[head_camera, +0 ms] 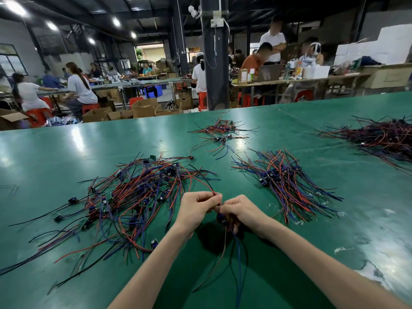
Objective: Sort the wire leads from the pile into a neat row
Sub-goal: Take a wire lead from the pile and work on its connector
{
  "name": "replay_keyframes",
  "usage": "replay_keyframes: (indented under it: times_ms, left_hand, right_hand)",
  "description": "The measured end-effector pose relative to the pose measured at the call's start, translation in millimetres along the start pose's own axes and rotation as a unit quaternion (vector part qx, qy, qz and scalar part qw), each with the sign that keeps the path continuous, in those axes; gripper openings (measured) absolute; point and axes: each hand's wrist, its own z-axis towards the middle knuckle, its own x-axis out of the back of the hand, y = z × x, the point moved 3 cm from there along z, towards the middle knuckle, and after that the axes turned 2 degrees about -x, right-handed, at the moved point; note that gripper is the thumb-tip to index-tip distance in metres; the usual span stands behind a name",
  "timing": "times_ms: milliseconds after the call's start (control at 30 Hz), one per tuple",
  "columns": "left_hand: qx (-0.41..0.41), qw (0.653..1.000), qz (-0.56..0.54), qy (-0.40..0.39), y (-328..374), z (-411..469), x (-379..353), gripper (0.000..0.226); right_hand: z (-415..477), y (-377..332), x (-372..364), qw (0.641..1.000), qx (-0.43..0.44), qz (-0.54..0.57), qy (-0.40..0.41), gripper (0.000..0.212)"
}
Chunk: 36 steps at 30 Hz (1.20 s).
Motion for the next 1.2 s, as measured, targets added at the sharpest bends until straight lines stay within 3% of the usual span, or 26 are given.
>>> replay_keyframes:
  times_ms: [467,533,733,900,1200]
  left_hand:
    - [0.001,0.997,-0.019,0.069,-1,3,6,0.014]
    - [0.025,0.995,-0.043,0.082,-2,4,6,0.016]
    - [0.205,0.961,-0.166,0.085,-7,5,7,0.012]
    - [0.192,0.964,-0.171,0.075,-2,5,11,0.019]
    - [0.223,0.929,-0.277,0.1,-1,18,34,0.023]
  right_hand:
    - [8,3,-3,0.999,0.017,-0.02,0.029,0.03]
    - [9,2,-4,0.999,0.016,-0.014,0.024,0.023]
    - [8,0,-6,1.0,0.013,-0.001,-0.019,0.025]
    - [6,-3,-6,1.0,0.009,0.006,-0.014,0.028]
    - [5,-3,-6,1.0,0.005,0.002,-0.017,0.03]
